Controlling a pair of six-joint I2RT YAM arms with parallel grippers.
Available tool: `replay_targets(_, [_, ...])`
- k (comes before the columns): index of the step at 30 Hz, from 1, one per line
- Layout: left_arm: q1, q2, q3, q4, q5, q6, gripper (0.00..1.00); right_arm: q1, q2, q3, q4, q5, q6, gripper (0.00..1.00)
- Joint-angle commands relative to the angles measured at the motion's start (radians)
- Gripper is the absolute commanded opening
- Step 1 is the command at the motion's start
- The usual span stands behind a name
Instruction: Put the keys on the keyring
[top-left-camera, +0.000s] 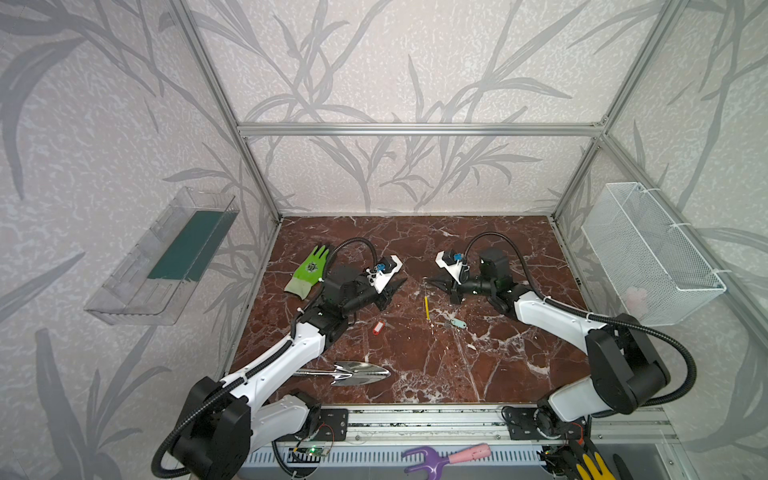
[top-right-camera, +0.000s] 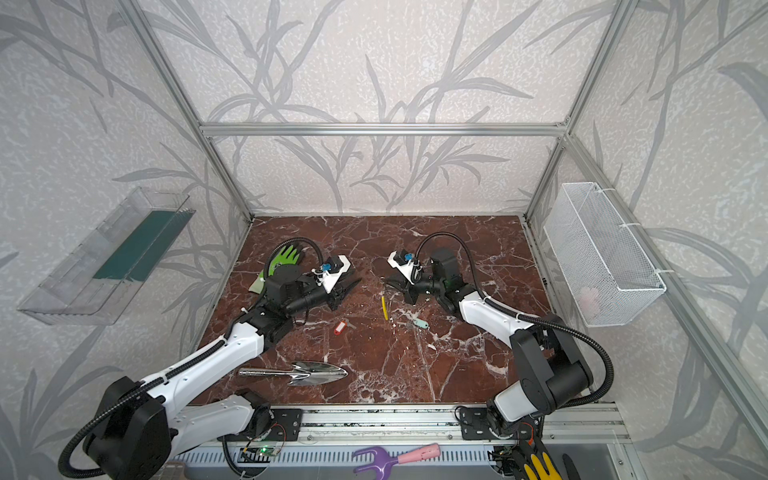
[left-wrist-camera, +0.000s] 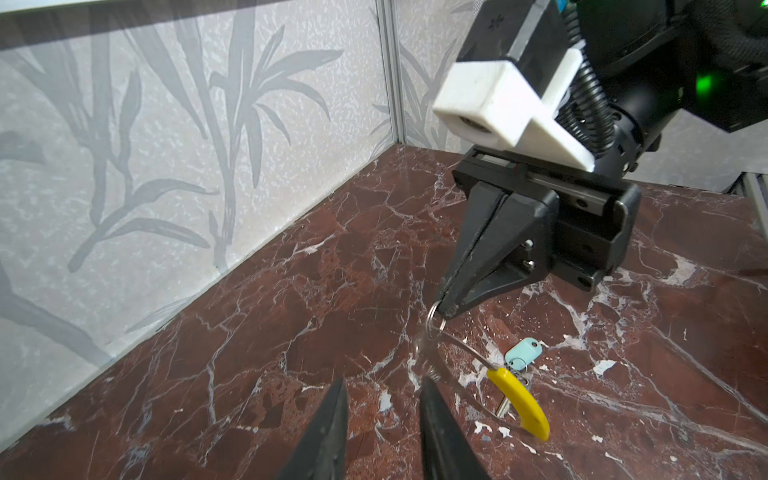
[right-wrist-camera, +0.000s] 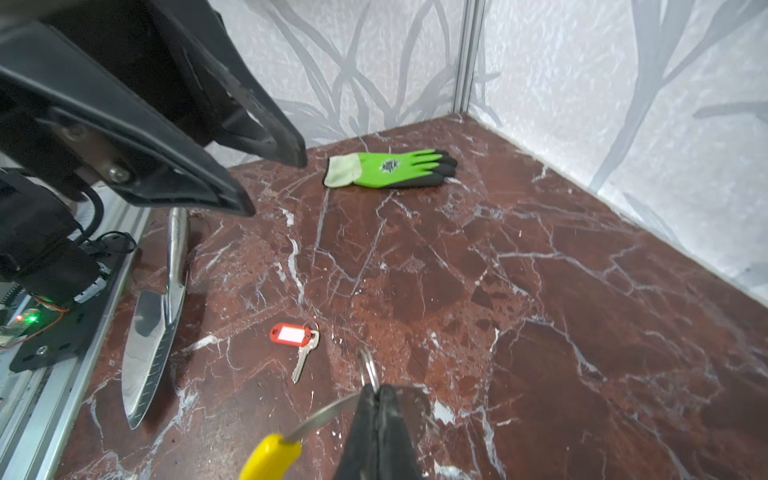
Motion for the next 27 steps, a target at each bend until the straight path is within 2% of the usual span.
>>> replay_targets(1, [-0.009, -0.001, 0.048, -0.006, 0.060, 0.042, 0.31, -0.012, -0.023, 0.028, 0.152, -0.138, 0.069, 0.00])
replay_targets(9, [-0.033, 0.010, 0.098, -0.097, 0.096, 0.106, 0.30, -0.032, -0.010, 0.007, 0.318, -0.218, 0.193, 0.00])
replay_targets(13, [-0.049, 0.012, 0.111, -0.130, 0.087, 0.134, 0.30, -0.033, -0.012, 0.005, 0.338, -0.240, 0.218, 0.00])
replay_targets(27, [-0.082, 0.026, 0.118, -0.058, 0.051, 0.132, 0.28, -0.033, -0.034, -0.019, 0.393, -0.276, 0.258, 0.00])
